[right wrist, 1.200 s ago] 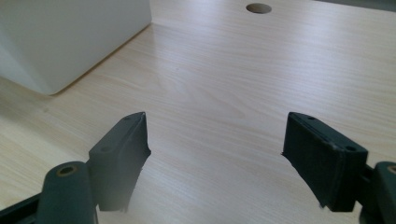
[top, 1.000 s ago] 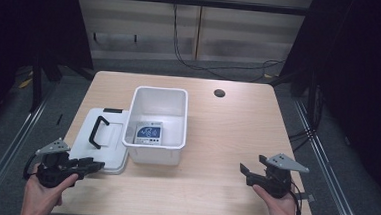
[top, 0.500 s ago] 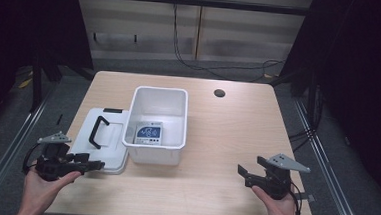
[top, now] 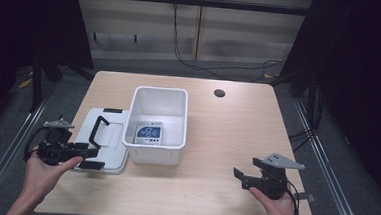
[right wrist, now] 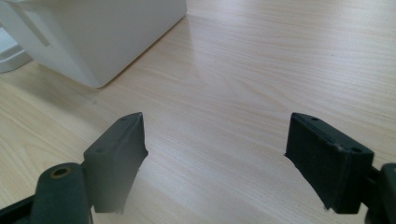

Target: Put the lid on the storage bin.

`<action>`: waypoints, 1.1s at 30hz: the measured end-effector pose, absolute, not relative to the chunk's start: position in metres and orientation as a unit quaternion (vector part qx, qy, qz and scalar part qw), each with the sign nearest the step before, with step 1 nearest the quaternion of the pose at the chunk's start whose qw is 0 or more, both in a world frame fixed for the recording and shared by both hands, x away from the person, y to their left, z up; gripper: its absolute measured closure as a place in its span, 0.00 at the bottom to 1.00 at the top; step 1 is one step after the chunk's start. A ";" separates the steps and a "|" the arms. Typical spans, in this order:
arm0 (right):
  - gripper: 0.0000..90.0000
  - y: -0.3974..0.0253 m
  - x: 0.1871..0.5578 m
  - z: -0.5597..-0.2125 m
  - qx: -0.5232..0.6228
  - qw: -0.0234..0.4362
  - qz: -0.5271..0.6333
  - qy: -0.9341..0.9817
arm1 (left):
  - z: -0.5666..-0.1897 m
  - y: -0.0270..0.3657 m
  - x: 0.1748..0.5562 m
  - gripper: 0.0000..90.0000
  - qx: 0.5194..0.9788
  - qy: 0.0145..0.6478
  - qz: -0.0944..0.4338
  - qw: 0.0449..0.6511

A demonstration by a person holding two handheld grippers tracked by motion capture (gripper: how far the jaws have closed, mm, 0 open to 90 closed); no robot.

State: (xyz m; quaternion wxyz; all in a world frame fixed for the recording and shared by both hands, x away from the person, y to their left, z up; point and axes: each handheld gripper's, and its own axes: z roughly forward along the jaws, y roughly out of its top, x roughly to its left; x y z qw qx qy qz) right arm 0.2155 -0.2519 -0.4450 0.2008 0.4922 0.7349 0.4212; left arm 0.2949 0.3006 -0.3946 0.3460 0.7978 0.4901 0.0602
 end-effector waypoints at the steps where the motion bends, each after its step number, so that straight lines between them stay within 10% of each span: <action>1: 0.21 -0.252 0.215 -0.445 0.492 0.200 0.422 0.735 | -0.394 0.301 0.298 0.55 0.794 0.494 0.059 0.349; 17: 0.22 -0.251 0.216 -0.446 0.494 0.196 0.416 0.737 | -0.397 0.305 0.332 0.66 0.785 0.545 0.055 0.289; 33: 0.24 -0.248 0.218 -0.448 0.487 0.175 0.409 0.751 | -0.405 0.308 0.363 0.50 0.789 0.562 0.024 0.247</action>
